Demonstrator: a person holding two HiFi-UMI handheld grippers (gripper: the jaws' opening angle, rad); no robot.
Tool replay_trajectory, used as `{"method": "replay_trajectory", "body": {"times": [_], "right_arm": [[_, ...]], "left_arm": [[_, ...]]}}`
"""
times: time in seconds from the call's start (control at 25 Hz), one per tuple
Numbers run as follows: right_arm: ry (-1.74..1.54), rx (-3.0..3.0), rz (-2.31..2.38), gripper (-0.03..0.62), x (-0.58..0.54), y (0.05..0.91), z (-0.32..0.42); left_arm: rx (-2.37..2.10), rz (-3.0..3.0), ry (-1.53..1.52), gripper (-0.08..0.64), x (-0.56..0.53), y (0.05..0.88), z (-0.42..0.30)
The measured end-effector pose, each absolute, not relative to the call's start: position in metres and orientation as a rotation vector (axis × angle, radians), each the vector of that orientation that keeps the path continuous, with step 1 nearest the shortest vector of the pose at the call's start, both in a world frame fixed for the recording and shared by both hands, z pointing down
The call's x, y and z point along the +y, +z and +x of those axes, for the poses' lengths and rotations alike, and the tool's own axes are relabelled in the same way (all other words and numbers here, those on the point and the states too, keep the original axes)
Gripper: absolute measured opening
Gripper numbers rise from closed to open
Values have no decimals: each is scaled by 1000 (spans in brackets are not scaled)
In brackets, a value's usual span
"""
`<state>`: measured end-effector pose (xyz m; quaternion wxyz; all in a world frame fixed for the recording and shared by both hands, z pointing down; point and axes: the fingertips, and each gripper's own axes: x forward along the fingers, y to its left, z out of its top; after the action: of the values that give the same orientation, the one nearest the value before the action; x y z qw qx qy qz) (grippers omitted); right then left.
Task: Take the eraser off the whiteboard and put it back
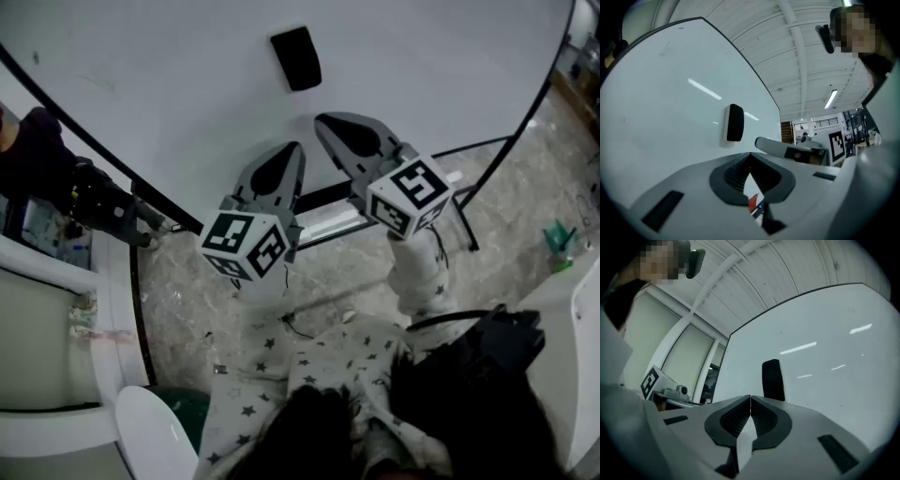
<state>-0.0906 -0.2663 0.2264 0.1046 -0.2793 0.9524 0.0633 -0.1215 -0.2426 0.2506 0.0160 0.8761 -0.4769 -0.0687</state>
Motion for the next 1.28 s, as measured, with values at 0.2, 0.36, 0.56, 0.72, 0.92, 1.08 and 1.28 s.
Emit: {"method": "replay_trajectory", "body": {"times": [0.2, 0.36, 0.56, 0.72, 0.92, 1.08, 1.28], "right_arm": [[252, 2742, -964, 8, -277, 211, -82], [338, 2715, -1045, 9, -275, 202, -76], [399, 2691, -1086, 90, -277, 189, -69], [450, 2659, -1103, 198, -276, 170, -64], [544, 2618, -1187, 252, -277, 150, -58], [550, 2570, -1261, 252, -276, 143, -51], [554, 2544, -1288, 275, -279, 140, -45]], "left_arm": [[-1486, 2754, -209, 2, -244, 243, -120], [-1477, 2769, -206, 2, -243, 239, -117], [-1443, 2809, -195, 2, -246, 231, -111], [-1419, 2841, -194, 2, -248, 222, -101], [-1401, 2870, -207, 2, -246, 212, -91], [-1388, 2893, -222, 1, -241, 203, -85], [-1372, 2909, -215, 2, -246, 201, -79]]}}
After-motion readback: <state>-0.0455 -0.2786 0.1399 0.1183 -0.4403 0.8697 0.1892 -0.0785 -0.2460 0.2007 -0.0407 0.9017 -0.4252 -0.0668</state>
